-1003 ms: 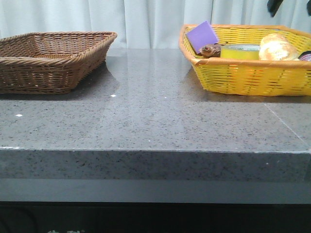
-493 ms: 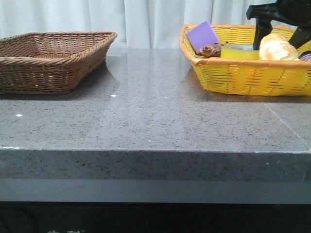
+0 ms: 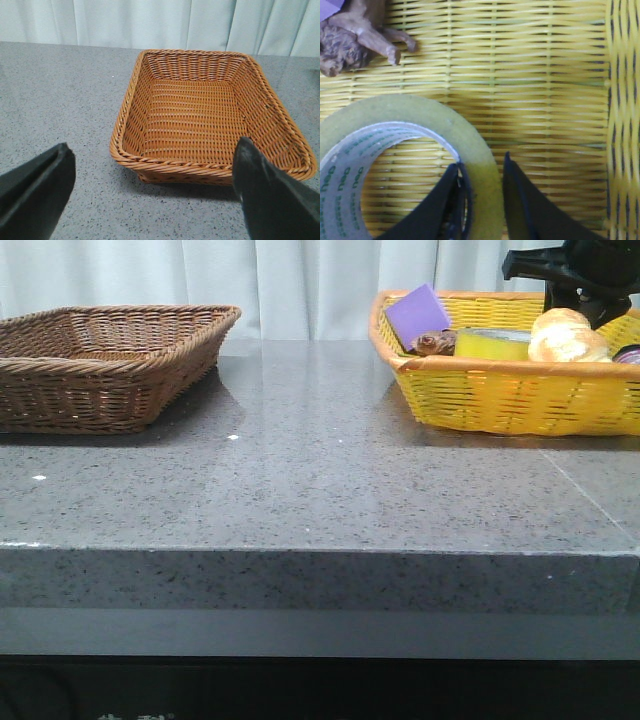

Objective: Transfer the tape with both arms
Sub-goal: 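Reach the right gripper into the yellow basket over the tape roll, then grasp the tape roll rim with the right gripper and lift it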

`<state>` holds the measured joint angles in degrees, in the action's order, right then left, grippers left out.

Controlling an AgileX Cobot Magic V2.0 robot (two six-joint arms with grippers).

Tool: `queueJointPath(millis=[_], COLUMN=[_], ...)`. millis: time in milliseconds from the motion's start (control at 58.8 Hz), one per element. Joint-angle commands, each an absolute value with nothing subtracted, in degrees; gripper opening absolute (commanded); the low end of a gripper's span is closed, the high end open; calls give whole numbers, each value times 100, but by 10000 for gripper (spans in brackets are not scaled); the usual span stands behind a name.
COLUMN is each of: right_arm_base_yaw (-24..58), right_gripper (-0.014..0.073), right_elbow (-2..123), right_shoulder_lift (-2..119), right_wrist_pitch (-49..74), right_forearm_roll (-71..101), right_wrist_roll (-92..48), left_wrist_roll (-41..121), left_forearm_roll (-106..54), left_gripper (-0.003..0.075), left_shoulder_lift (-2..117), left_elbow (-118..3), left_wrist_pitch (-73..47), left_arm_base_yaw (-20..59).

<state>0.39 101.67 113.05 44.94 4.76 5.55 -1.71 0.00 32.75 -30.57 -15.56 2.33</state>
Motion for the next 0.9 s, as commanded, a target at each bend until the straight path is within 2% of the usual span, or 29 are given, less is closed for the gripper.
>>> queueJointPath(millis=[0,493,629,884], right_arm_base_yaw=[12,136,520,1748], right_gripper=[104,96,65,65], right_elbow=[10421,10722,10651,10216], right_shoulder_lift=[10911,9788,9491,9117], right_wrist_pitch=[4253,4249,4248,4191], right_forearm_roll=[423,438,593,930], right_wrist_roll=[559,403,120,-146], left_wrist_roll=[-213,-213,-213,-213], left_forearm_roll=[0,0,0,0], left_gripper=[616,616,616,616], left_shoulder_lift=[3312,3312,3312,3312], left_elbow=[-3260,-3260,-3260,-3260], left_wrist_pitch=[-1085,-1085,-1085,-1085], left_arm_base_yaw=[248,248,248,248])
